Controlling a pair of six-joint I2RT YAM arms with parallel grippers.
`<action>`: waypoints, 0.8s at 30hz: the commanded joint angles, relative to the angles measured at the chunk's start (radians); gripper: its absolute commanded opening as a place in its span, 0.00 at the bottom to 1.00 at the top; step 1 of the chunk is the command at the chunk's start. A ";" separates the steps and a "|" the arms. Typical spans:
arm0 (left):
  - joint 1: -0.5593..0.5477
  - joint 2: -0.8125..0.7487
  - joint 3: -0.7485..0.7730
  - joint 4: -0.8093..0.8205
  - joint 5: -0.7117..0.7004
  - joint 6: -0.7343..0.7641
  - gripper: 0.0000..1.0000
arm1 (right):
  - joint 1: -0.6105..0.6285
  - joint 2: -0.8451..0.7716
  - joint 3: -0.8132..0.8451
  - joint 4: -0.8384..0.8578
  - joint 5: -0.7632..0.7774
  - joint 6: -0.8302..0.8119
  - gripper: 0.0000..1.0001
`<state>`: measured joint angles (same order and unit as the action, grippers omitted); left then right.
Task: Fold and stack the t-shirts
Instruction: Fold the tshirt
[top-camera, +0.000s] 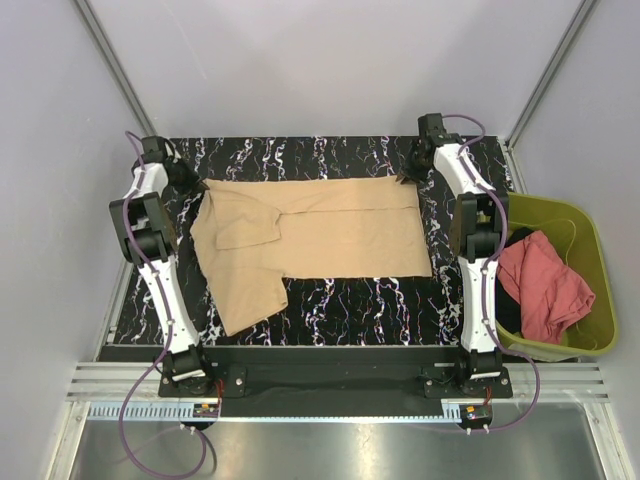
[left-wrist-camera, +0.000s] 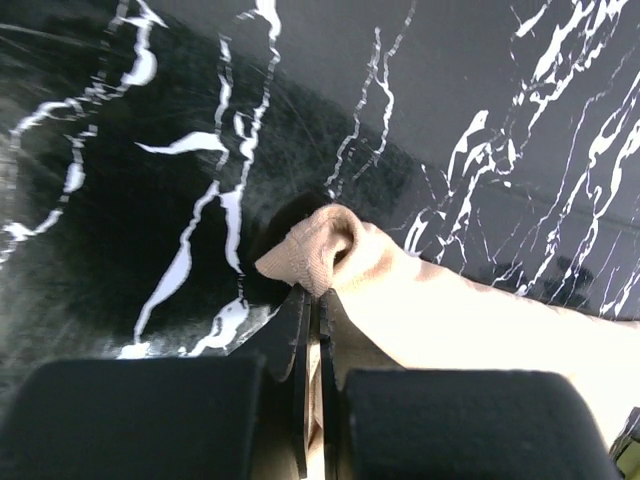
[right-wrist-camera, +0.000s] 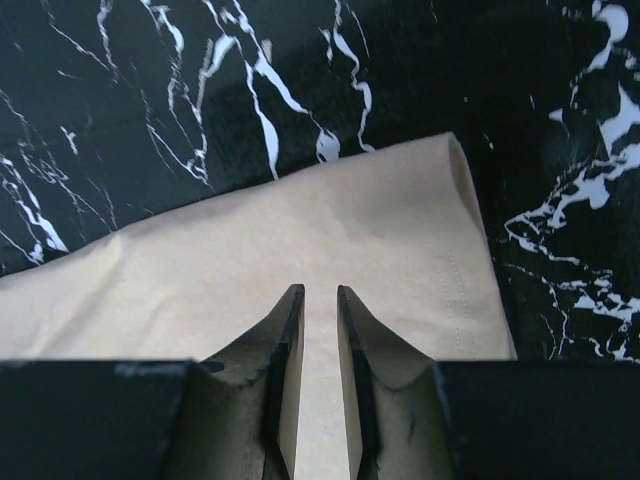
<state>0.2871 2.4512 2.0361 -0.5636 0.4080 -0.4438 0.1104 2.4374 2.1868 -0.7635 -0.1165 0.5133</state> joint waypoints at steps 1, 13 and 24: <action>0.023 0.002 0.039 0.033 -0.052 -0.009 0.12 | -0.017 0.028 0.089 0.000 0.017 -0.027 0.26; -0.005 -0.271 -0.189 -0.007 -0.161 -0.035 0.44 | -0.025 0.060 0.202 -0.077 0.002 -0.107 0.31; -0.092 -0.451 -0.364 -0.007 -0.138 -0.133 0.34 | -0.046 0.205 0.330 -0.072 0.003 -0.078 0.24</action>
<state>0.2195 2.0666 1.7039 -0.5854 0.2722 -0.5518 0.0902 2.5927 2.4531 -0.8352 -0.1211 0.4316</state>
